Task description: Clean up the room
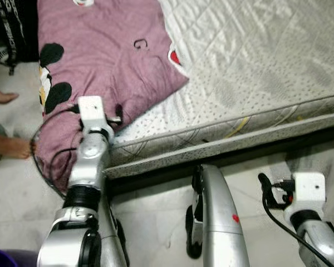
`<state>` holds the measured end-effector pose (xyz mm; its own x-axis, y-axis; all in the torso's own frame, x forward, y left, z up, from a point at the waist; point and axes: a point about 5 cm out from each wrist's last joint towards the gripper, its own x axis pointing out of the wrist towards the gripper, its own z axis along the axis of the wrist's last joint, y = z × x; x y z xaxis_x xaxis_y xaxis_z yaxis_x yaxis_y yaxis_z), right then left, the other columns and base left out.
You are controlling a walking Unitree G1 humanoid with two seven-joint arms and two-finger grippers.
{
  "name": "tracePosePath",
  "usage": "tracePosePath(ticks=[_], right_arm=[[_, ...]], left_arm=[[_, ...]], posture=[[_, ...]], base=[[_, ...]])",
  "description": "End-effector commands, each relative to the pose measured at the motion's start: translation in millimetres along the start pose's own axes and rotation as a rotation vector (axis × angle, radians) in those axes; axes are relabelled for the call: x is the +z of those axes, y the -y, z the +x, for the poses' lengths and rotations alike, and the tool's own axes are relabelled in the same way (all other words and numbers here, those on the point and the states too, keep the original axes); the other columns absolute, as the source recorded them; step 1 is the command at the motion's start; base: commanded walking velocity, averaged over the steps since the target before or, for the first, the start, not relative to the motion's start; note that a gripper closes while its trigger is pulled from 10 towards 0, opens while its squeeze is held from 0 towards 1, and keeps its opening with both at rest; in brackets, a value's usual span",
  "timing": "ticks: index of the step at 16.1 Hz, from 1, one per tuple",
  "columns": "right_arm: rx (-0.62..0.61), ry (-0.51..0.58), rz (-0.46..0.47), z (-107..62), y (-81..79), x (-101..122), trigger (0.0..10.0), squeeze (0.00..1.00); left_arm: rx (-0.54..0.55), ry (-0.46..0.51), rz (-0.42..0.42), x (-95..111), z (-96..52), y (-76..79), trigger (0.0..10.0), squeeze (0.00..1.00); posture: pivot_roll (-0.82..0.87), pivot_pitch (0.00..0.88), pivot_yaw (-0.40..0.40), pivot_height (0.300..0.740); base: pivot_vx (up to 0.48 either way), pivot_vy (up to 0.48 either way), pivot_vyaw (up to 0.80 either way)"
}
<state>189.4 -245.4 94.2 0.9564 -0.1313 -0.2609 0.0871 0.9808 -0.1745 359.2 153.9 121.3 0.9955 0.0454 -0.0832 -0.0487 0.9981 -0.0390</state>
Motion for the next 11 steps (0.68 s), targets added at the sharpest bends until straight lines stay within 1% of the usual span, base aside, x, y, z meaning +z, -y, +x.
tracePosePath(ticks=[1, 2, 3, 4, 5, 6, 8, 9, 10, 11], right_arm=[[-0.022, 0.001, -0.007, -2.9, 3.5, 3, 10.0, 0.00], [-0.022, -0.001, -0.010, -2.2, 3.1, 3, 10.0, 0.00], [-0.022, -0.001, -0.012, -1.4, 2.8, 4, 10.0, 0.00], [-0.016, 0.000, -0.016, 0.7, 1.4, 4, 10.0, 0.00], [-0.013, 0.001, -0.016, 3.5, 0.0, 4, 10.0, 0.00], [-0.012, 0.004, -0.014, 5.0, -0.8, 5, 10.0, 0.00], [-0.009, 0.012, -0.006, 9.1, -3.3, 6, 10.0, 0.00], [-0.006, 0.015, -0.004, 10.6, -4.2, 7, 10.0, 0.00], [0.003, 0.025, 0.004, 16.5, -7.4, 9, 10.0, 0.00], [0.003, 0.031, 0.007, 19.3, -8.7, 10, 10.0, 0.00]], left_arm=[[-0.079, -0.092, 0.018, -22, -3.5, 16.5, 10.0, 0.00], [-0.117, -0.095, 0.019, -24, -3.6, 26.0, 10.0, 0.00], [-0.184, -0.097, 0.062, -25, -5.2, 37.6, 10.0, 0.00], [-0.260, -0.074, 0.090, -24, -8.4, 52.5, 10.0, 0.00], [-0.374, -0.047, 0.147, -26, -18.9, 72.7, 10.0, 0.00], [-0.447, -0.031, 0.200, -29, -27.3, 82.9, 10.0, 0.00], [-0.562, 0.017, 0.289, -33, -42.5, 97.1, 10.0, 0.00], [-0.592, 0.035, 0.311, -34, -46.6, 100.4, 10.0, 0.00], [-0.702, 0.111, 0.377, -33, -63.3, 112.2, 10.0, 0.00], [-0.733, 0.149, 0.379, -29, -69.2, 115.8, 10.0, 0.00]], posture=[[-0.17, 0.331, -0.005, 0.485], [-0.17, 0.331, -0.005, 0.485], [-0.17, 0.328, -0.006, 0.485], [-0.16, 0.317, -0.007, 0.485], [-0.16, 0.309, -0.005, 0.485], [-0.15, 0.302, -0.004, 0.485], [-0.14, 0.292, -0.004, 0.485], [-0.13, 0.286, -0.004, 0.485], [-0.12, 0.275, -0.005, 0.485], [-0.11, 0.267, -0.005, 0.485]], base=[[0.000, 0.000, 0.00], [0.000, 0.000, 0.00], [0.000, 0.000, 0.00], [0.000, 0.000, 0.00], [0.000, 0.000, 0.00], [0.000, 0.000, 0.00], [0.000, 0.000, 0.00], [0.000, 0.000, 0.00], [0.000, 0.000, 0.00], [0.000, 0.000, 0.00]])
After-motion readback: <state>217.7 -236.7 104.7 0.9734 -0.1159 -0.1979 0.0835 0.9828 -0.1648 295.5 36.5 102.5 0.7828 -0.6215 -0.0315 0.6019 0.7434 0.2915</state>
